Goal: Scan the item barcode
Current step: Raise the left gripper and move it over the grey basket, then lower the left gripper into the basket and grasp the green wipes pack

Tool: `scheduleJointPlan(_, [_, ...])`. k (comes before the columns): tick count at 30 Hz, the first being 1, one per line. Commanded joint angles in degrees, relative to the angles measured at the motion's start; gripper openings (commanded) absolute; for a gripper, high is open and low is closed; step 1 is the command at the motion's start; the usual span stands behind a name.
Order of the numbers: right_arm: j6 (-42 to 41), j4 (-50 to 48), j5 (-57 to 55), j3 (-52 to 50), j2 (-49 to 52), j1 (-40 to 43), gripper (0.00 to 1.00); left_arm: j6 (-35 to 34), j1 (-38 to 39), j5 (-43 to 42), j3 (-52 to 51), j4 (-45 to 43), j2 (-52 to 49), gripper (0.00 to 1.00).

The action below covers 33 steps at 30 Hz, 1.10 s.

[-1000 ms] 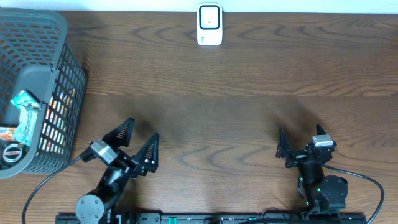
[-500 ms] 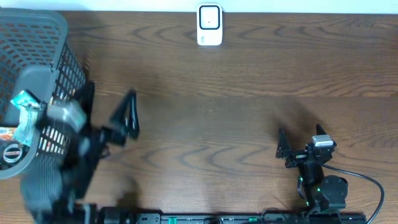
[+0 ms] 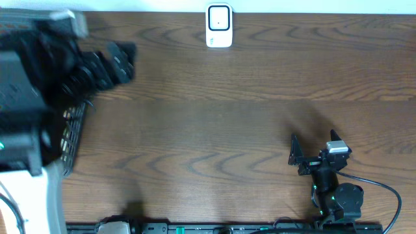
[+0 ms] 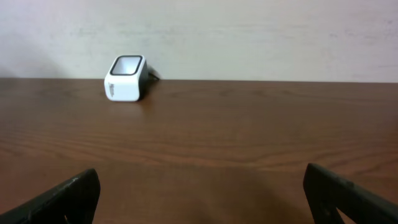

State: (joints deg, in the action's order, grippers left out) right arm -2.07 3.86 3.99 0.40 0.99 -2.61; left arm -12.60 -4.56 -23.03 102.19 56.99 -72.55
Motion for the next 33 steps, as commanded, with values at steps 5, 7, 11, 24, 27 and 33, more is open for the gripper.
scheduleJointPlan(5, [0.87,0.24,-0.46,-0.09,-0.17,-0.46,0.99,-1.22,-18.78,3.21,31.93,18.67,-17.70,0.98])
scheduleJointPlan(7, [0.87,0.24,-0.46,-0.09,-0.17,-0.46,0.99,-1.20,-22.77,3.19,32.89,19.15,-19.71,0.98])
scheduleJointPlan(11, [0.87,0.24,-0.46,-0.09,-0.17,-0.46,0.99,-0.55,-29.03,6.21,32.87,22.95,-22.58,0.98])
scheduleJointPlan(24, [0.87,0.24,-0.46,-0.09,-0.17,-0.46,0.99,3.87,-38.77,27.43,29.68,27.23,-28.35,0.98])
scheduleJointPlan(27, [0.87,0.24,-0.46,-0.09,-0.17,-0.46,0.99,6.47,-38.75,25.07,26.73,27.08,-29.29,0.98])
scheduleJointPlan(33, [0.87,0.24,-0.46,-0.09,-0.17,-0.46,0.99,11.74,-38.77,22.53,19.12,22.73,-30.67,0.98])
